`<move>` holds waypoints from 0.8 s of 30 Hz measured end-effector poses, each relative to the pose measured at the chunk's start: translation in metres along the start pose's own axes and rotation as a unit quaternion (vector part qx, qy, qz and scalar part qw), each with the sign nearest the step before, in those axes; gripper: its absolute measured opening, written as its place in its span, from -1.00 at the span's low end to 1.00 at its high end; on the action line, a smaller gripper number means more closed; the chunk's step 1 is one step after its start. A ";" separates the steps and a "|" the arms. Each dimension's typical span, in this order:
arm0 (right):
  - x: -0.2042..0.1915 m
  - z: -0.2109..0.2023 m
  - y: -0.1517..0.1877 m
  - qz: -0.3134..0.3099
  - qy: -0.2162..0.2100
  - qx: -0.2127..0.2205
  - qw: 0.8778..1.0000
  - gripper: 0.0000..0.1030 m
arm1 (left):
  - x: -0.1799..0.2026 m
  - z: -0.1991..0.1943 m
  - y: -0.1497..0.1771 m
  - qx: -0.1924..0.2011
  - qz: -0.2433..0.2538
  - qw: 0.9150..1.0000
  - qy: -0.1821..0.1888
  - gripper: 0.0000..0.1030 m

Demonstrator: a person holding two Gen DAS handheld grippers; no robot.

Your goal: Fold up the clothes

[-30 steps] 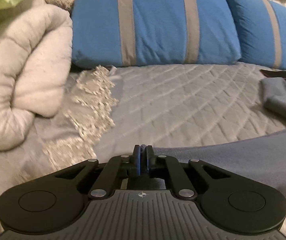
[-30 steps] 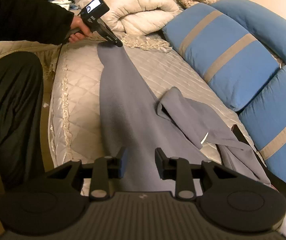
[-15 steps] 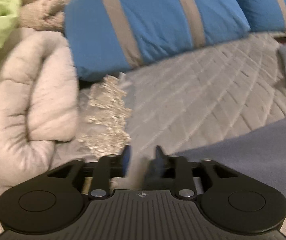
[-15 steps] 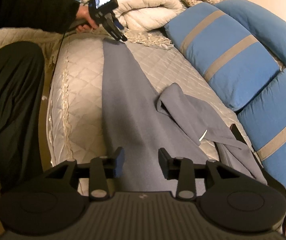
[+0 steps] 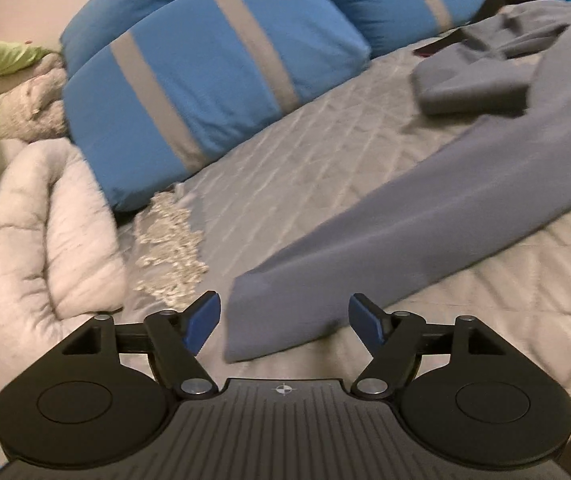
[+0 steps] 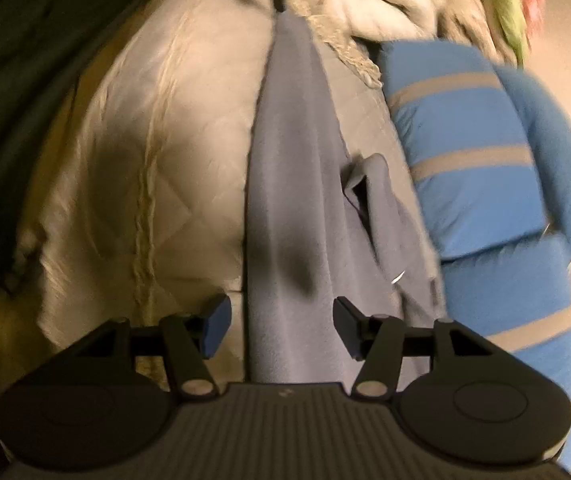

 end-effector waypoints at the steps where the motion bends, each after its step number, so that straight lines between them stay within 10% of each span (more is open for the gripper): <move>1: -0.005 0.003 -0.002 -0.020 0.028 0.008 0.999 0.38 | 0.004 0.000 0.000 0.000 0.013 1.000 0.001 0.37; 7: -0.031 0.019 -0.005 -0.123 0.137 0.007 0.983 0.38 | 0.024 0.000 0.002 0.002 0.063 0.998 0.002 0.37; 12: -0.021 0.025 -0.011 -0.097 0.144 -0.007 0.985 0.30 | 0.037 -0.003 0.001 0.017 0.101 0.995 -0.002 0.37; 17: 0.019 0.018 -0.025 0.059 0.102 -0.012 0.993 -0.16 | 0.052 0.000 -0.005 0.028 0.150 0.988 -0.010 0.37; 24: 0.072 0.011 -0.030 0.248 0.053 -0.017 0.967 -0.34 | 0.078 0.004 -0.013 0.049 0.243 0.968 -0.037 0.37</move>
Point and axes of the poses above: each gripper's, at about its wrist camera, not at the fingertips, and z roughly the way its jaws point, x to its right, y to its underside, the point moved 6 cm from there along z, roughly the way its jaws point, and after that the axes turned 11 degrees about z, right-handed, at the moved point
